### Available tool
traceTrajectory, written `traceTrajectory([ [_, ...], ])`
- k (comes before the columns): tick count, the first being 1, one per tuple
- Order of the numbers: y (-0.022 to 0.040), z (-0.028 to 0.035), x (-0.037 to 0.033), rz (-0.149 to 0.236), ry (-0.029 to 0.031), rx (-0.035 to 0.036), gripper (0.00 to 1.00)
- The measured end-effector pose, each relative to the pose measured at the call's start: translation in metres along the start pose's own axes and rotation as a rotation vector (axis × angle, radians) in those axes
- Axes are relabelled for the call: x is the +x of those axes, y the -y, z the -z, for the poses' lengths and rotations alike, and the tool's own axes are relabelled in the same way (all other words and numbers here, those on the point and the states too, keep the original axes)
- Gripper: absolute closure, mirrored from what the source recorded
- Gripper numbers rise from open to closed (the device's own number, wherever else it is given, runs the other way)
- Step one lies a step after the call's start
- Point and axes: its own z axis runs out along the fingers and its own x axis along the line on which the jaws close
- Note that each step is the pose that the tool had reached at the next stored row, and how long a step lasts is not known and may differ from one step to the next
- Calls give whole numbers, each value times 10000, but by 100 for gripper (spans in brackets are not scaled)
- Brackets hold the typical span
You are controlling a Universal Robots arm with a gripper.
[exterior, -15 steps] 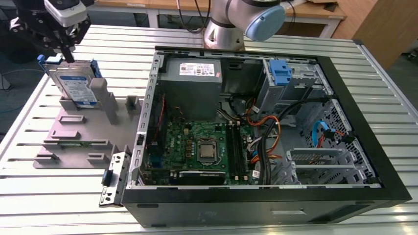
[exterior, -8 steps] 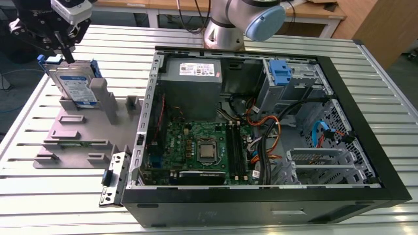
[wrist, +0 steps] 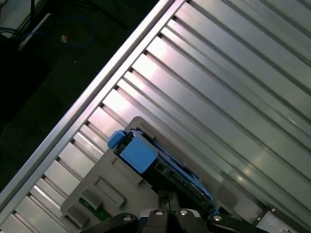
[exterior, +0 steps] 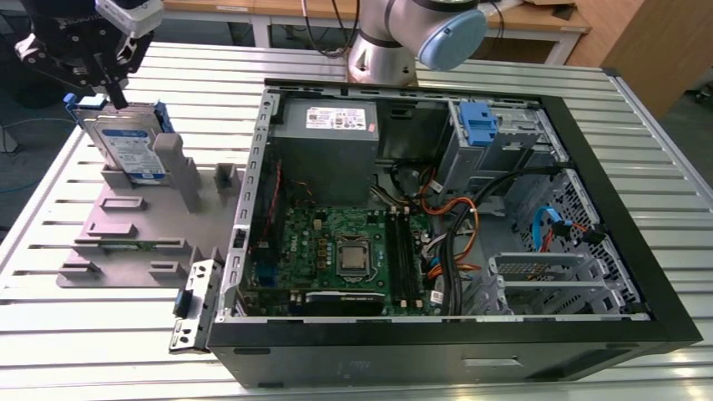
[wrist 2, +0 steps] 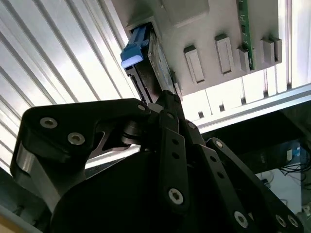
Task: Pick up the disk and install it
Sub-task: 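Pick up the disk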
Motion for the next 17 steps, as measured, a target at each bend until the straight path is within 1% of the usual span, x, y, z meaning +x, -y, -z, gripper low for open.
traceTrajectory([
  [13,1,-9,0,2242,-97,65,89],
  [17,0,-12,-1,2820,-94,53,89],
])
